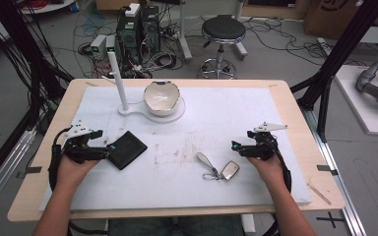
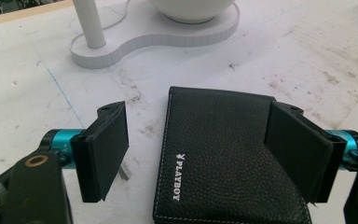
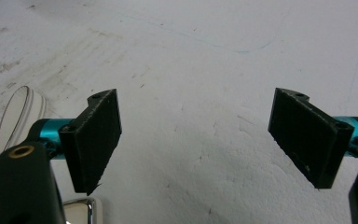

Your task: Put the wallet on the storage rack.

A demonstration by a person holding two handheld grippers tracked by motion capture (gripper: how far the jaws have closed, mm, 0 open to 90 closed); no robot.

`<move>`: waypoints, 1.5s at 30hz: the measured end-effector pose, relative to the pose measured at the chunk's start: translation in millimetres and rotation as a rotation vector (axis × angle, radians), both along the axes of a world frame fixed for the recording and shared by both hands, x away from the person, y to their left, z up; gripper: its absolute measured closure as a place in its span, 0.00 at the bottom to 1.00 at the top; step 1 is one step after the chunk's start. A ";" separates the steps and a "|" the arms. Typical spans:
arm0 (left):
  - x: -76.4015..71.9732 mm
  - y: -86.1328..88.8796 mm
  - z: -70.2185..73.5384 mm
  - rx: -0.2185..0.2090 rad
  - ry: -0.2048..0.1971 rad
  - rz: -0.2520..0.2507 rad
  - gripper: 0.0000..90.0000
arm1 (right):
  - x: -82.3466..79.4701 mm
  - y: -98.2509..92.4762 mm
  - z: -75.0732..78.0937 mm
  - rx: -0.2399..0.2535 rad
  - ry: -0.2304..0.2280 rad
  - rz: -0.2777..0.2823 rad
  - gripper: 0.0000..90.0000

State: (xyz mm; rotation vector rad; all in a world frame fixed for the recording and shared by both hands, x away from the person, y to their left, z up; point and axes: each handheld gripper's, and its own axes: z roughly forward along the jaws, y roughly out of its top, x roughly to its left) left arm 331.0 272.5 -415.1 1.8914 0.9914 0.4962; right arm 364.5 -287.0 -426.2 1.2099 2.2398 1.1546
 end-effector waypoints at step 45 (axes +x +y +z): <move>-68.0 61.3 -5.4 0.048 -0.004 0.148 0.24 | 44.4 139.5 34.4 0.062 -0.029 0.243 0.19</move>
